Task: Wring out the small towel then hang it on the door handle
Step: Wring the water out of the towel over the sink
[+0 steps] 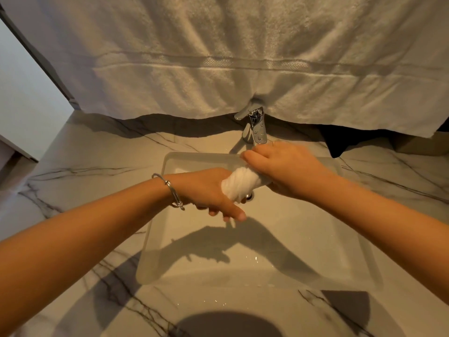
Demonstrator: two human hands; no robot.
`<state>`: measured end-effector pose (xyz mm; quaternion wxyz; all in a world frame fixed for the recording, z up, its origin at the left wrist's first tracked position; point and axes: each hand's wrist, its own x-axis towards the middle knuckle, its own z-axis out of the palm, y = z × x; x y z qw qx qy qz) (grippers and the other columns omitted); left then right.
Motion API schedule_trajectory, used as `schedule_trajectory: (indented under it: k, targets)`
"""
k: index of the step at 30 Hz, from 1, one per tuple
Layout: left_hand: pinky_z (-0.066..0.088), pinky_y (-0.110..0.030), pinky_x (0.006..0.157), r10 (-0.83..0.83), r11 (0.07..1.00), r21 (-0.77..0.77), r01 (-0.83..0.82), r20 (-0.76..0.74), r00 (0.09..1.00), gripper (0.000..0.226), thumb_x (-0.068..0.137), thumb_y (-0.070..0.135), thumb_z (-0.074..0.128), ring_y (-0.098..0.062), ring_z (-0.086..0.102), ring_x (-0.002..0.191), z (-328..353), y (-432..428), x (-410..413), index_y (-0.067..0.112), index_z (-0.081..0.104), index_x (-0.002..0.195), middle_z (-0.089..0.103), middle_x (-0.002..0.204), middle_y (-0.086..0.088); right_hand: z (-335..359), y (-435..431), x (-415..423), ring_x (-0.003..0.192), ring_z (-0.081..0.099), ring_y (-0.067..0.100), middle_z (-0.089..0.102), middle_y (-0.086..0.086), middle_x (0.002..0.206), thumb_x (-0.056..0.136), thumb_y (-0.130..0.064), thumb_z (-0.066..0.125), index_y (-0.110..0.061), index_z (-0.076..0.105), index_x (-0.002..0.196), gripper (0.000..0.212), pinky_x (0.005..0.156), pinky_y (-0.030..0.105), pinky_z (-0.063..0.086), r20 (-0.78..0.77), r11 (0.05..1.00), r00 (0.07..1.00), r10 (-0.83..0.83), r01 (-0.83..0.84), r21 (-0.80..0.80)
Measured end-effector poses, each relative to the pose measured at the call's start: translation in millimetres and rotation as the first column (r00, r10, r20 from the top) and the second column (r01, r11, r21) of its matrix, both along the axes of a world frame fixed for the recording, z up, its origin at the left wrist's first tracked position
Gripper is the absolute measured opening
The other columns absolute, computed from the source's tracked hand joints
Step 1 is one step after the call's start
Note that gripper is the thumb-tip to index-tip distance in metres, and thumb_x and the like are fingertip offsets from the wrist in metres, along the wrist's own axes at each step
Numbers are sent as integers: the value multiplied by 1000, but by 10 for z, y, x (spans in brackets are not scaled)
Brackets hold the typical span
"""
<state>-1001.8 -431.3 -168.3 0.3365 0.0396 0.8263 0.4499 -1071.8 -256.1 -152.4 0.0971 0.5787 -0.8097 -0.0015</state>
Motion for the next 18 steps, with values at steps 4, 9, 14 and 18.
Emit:
schedule_trajectory:
  k: [4,9,14,18]
  targets:
    - [51,-33,62,-247,817,-577,-26,-391,887,27,72,22,71,-24,62,78,-44,-29,-102,11,59,93,66,84,-6,-304,-100,241,80,61,38,67,17,93,75,-19,61,-13,49,109,37,56,32,37,367,926,854,-369,371,70]
    - [41,-31,56,-441,649,-753,-107,-488,753,35,72,19,69,-28,61,79,-185,-56,-124,13,50,100,66,93,-11,-503,-223,473,44,53,12,56,-4,51,65,-3,63,-18,53,71,19,41,21,40,949,791,138,-282,593,149]
    - [36,-32,52,-485,610,-779,-145,-512,709,33,74,16,65,-26,53,63,-304,6,-116,10,44,98,66,87,-13,-646,-212,587,32,30,9,39,-6,33,66,4,52,-13,47,63,19,37,16,22,920,729,-355,-165,584,357]
    - [42,-33,56,-333,674,-709,-208,-543,771,31,74,15,63,-34,62,76,-438,140,-13,9,46,100,66,89,-14,-574,-60,425,40,47,15,54,1,49,66,-5,59,-12,55,71,10,41,21,32,931,830,83,-356,486,274]
